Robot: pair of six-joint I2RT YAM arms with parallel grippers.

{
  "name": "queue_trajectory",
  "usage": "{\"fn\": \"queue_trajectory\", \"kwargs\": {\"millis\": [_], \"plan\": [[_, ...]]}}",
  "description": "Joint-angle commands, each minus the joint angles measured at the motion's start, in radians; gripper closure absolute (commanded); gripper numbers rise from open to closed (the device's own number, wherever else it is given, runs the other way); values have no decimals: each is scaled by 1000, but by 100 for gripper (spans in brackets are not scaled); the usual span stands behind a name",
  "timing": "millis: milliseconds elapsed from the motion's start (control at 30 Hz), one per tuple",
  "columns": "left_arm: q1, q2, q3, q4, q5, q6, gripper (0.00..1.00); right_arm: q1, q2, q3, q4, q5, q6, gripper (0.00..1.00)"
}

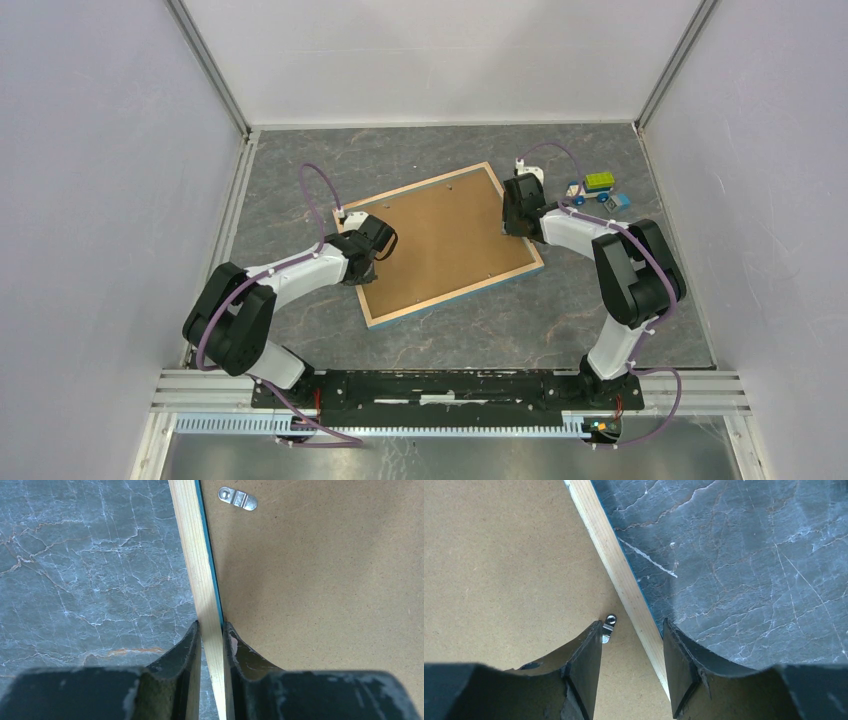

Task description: Put the photo into the frame

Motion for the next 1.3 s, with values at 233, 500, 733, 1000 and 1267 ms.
{"fn": "queue_trajectory", "kwargs": {"millis": [233,500,733,1000,1267], "plan": [[-7,-2,-15,11,-5,33,98,18,59,74,-115,-146,-159,56],[-7,-4,-16,11,-5,34,98,14,74,77,-91,-175,-213,64],[-7,-4,-16,11,-5,34,98,9,117,92,-68,-176,-256,73],[-8,-8,-18,11,-4,33,98,2,148,95,-46,-161,-331,87],[-6,-6,-14,12,-3,38,98,-3,135,86,-53,-252,-350,100]]}}
